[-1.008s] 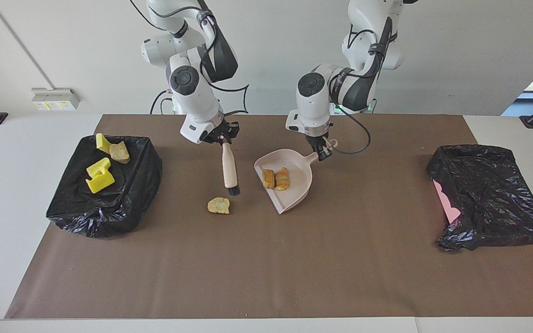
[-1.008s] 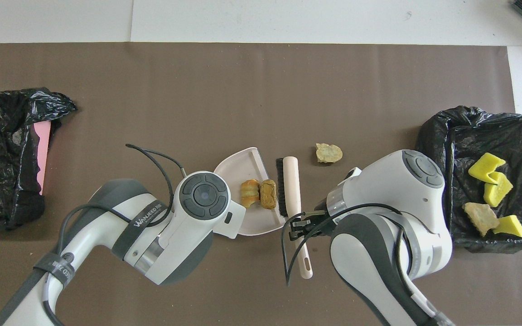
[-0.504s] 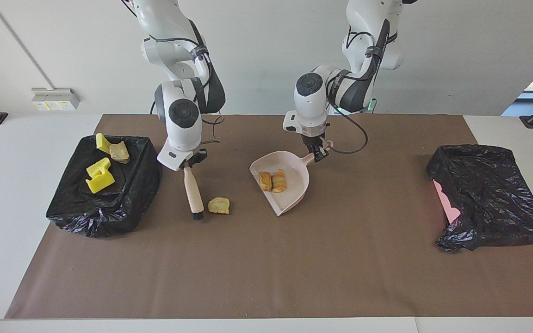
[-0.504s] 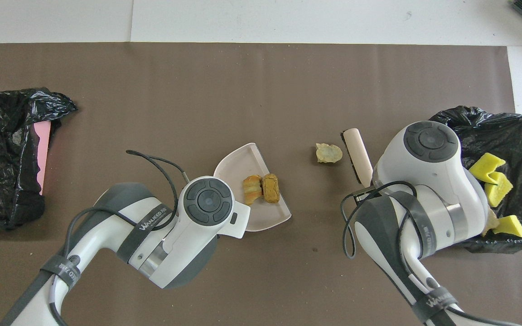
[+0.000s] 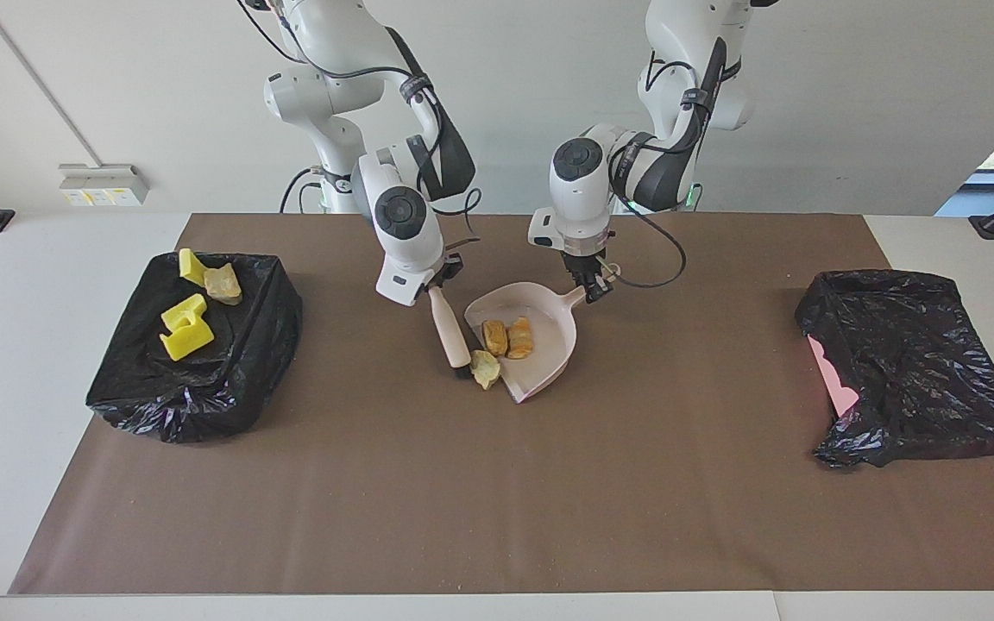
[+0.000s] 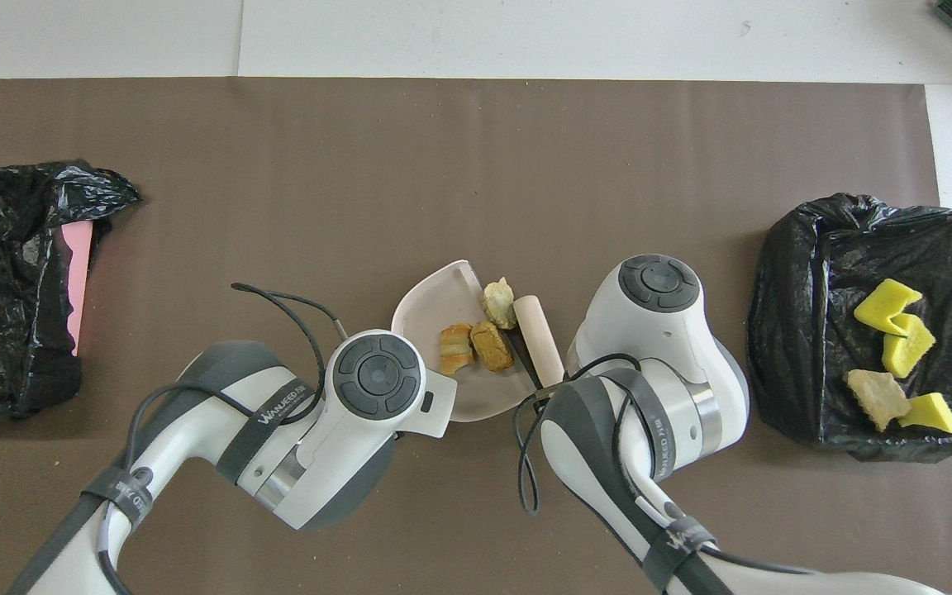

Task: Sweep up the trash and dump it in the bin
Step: 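Sweep the brown scraps into the dustpan with the brush in the right gripper, then carry the dustpan with the left gripper to the black bag and tip it, then lower the brush with the right gripper while the left gripper returns the dustpan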

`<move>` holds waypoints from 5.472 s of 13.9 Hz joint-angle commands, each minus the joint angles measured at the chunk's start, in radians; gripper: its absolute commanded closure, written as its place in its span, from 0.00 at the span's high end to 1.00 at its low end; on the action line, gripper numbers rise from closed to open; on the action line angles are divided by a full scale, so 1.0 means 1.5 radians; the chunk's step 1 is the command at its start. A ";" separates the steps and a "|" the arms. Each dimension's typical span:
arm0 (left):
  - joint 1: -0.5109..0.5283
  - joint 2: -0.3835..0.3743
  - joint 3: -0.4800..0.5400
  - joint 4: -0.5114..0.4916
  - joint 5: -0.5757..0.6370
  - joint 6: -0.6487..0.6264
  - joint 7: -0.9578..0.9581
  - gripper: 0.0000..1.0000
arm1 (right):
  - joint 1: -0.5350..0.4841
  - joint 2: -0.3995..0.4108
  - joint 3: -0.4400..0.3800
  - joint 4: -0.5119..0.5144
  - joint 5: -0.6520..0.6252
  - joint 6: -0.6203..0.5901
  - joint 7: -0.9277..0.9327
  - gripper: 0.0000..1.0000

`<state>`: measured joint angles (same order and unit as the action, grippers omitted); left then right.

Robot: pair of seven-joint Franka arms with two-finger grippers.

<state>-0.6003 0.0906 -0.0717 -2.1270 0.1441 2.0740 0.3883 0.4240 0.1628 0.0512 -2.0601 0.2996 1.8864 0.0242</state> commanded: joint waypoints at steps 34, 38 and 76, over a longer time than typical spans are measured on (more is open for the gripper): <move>0.708 0.077 0.023 0.441 -0.034 -0.188 1.027 0.00 | 0.227 -0.186 0.005 -0.262 0.016 0.153 0.418 0.00; 0.728 0.077 0.051 0.432 0.077 -0.072 1.031 0.00 | 0.228 -0.178 0.005 -0.263 0.015 0.164 0.410 0.09; 0.269 -0.019 0.012 0.161 -0.055 -0.131 -0.144 0.00 | -0.176 -0.215 -0.159 0.335 -0.235 -0.247 -0.010 1.00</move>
<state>-0.0864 0.0579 -0.0747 -1.8440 0.0953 1.8023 0.3512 0.1662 -0.1620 -0.1499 -1.5545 -0.0323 1.5310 0.1413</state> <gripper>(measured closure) 0.687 0.000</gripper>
